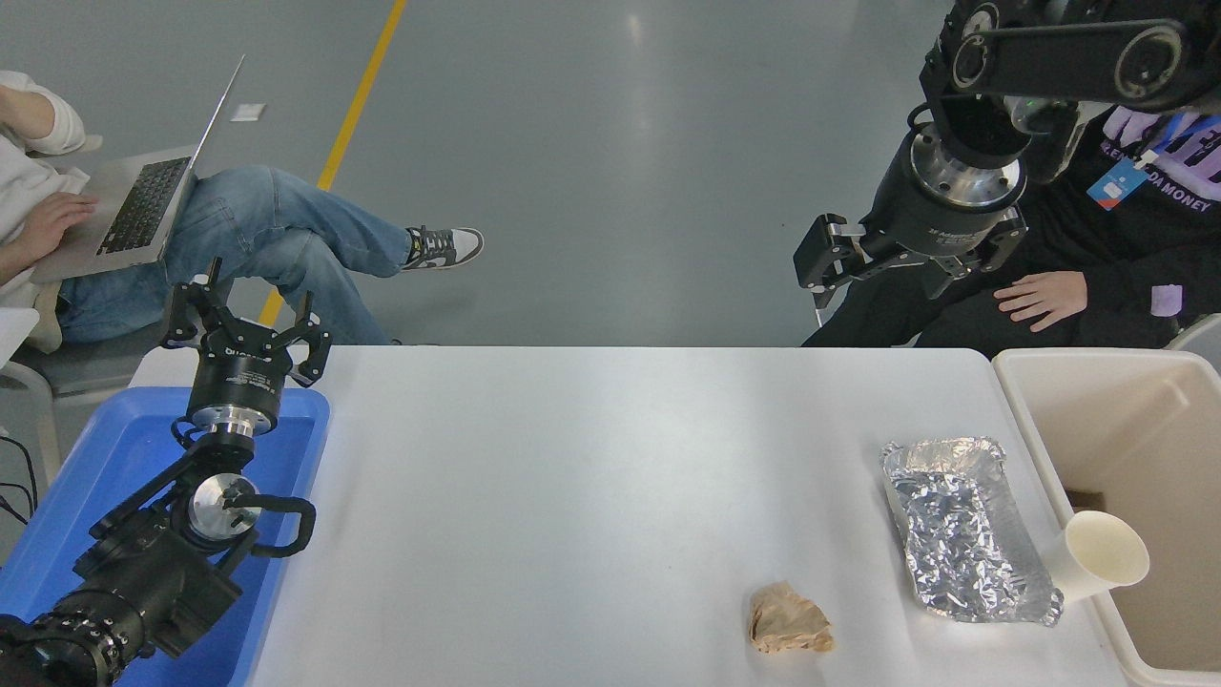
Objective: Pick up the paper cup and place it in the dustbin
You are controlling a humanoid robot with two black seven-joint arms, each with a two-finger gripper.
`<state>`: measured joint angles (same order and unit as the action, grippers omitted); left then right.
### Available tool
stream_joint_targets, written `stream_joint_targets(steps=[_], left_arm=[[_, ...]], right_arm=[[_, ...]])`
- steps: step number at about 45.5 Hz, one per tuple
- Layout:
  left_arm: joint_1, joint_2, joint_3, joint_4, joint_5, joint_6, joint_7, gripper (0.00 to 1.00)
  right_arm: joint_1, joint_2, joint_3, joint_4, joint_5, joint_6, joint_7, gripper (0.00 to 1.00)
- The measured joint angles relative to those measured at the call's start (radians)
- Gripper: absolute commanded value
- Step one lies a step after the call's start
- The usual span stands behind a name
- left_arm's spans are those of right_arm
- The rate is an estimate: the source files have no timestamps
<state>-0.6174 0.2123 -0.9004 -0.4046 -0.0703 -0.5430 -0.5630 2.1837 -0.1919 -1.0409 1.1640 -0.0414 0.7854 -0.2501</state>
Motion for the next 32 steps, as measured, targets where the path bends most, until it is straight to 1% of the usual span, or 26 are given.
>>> stream_joint_targets(steps=[32], left_arm=[[0.001, 0.001, 0.0, 0.0, 0.0, 0.0, 0.0, 0.99]], right_arm=[[0.004, -0.009, 0.0, 0.0, 0.0, 0.0, 0.0, 1.0]])
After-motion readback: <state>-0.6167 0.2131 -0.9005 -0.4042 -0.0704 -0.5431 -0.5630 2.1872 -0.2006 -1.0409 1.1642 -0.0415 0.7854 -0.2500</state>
